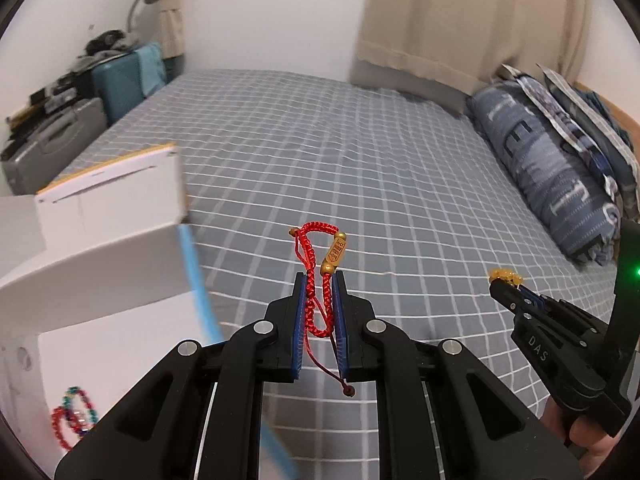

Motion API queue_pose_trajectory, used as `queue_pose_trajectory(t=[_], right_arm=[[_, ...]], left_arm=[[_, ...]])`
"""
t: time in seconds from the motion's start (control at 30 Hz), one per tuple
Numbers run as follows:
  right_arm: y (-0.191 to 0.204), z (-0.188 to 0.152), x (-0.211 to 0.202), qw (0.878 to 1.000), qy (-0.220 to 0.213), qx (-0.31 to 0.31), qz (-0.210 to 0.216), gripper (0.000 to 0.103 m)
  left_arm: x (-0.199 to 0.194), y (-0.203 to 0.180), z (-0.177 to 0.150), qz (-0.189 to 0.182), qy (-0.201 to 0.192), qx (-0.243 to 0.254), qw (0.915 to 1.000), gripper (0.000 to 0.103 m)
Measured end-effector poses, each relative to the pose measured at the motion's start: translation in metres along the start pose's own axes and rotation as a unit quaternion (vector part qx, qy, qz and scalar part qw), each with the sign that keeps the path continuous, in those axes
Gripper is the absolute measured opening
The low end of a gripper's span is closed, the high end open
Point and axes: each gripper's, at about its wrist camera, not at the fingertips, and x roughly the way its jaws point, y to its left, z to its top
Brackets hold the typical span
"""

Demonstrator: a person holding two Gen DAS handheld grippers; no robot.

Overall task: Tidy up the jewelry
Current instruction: 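Lift both held items and carry them over the white box, then open both tools to drop the string bracelet and amber beads into box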

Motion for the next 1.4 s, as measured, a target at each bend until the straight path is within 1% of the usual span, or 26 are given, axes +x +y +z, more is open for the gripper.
queue_pose_trajectory(t=[0.23, 0.47, 0.73, 0.9, 1.0, 1.1, 1.23, 1.4], right_arm=[[0.068, 0.010, -0.005, 0.998, -0.005, -0.040, 0.038, 0.010], [0.143, 0.012, -0.016, 0.994, -0.012, -0.083, 0.074, 0.010], [0.233, -0.007, -0.028, 0.983, -0.010, -0.140, 0.118, 0.010], [0.279, -0.025, -0.025, 0.976, 0.003, -0.172, 0.136, 0.010], [0.296, -0.036, -0.021, 0.973, 0.013, -0.181, 0.140, 0.010], [0.306, -0.046, -0.007, 0.973, 0.035, -0.186, 0.136, 0.010], [0.310, -0.054, 0.010, 0.973, 0.062, -0.184, 0.127, 0.010], [0.313, -0.065, 0.032, 0.969, 0.107, -0.191, 0.114, 0.010]], left_arm=[[-0.033, 0.062, 0.000, 0.032, -0.019, -0.038, 0.9986, 0.012], [-0.067, 0.133, -0.009, 0.072, -0.030, -0.080, 0.9937, 0.012], [-0.089, 0.201, -0.036, 0.115, -0.018, -0.119, 0.9861, 0.012], [-0.094, 0.229, -0.053, 0.134, -0.008, -0.136, 0.9816, 0.012], [-0.092, 0.241, -0.065, 0.142, 0.003, -0.144, 0.9793, 0.012], [-0.084, 0.248, -0.078, 0.145, 0.023, -0.149, 0.9779, 0.012], [-0.069, 0.253, -0.089, 0.139, 0.054, -0.151, 0.9773, 0.012], [-0.048, 0.253, -0.099, 0.130, 0.097, -0.146, 0.9759, 0.012]])
